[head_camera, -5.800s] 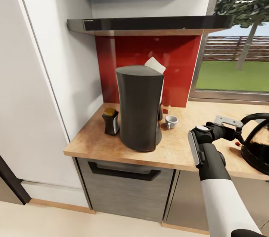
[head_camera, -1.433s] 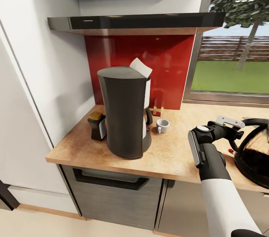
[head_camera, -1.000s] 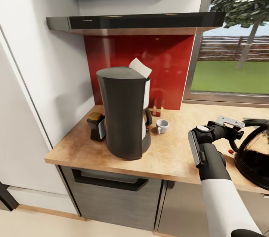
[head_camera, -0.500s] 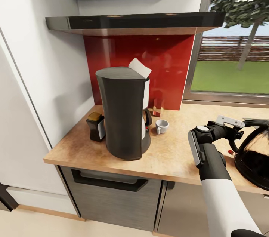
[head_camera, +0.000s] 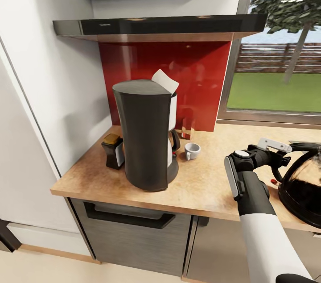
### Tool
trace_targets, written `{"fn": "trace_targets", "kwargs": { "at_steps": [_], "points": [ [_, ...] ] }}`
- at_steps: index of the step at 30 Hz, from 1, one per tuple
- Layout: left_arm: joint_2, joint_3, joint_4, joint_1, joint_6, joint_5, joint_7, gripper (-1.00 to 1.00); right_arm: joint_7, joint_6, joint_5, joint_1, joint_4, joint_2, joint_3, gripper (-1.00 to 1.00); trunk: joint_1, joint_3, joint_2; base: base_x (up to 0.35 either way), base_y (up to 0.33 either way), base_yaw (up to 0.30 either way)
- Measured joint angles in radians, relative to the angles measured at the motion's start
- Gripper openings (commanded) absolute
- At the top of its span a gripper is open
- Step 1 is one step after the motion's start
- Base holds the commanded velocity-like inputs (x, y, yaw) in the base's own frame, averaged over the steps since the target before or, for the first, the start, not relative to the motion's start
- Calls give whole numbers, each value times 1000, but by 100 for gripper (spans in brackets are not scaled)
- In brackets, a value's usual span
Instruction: Set up a coffee station on the kitchen countertop: keep the coffee maker on the countertop, move the bottle of coffee from the kitchen shelf to the counter next to the coffee maker, place a paper coffee filter on top of the coffee maker, put the saucer next to the coffee maker with the coffee cup on the saucer, and place the electric kettle next to the coffee maker.
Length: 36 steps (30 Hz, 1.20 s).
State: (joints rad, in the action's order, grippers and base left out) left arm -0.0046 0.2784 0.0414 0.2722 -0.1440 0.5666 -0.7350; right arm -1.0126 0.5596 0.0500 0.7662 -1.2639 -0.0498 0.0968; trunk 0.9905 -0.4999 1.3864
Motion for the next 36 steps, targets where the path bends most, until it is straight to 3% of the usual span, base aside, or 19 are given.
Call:
{"fn": "trace_targets", "kwargs": {
  "at_steps": [36],
  "points": [
    [0, 0, 0, 0, 0, 0, 0, 100, 0, -1, 0, 0, 0, 0, 0, 100, 0, 0, 0, 6, 0, 0]
  ]
}}
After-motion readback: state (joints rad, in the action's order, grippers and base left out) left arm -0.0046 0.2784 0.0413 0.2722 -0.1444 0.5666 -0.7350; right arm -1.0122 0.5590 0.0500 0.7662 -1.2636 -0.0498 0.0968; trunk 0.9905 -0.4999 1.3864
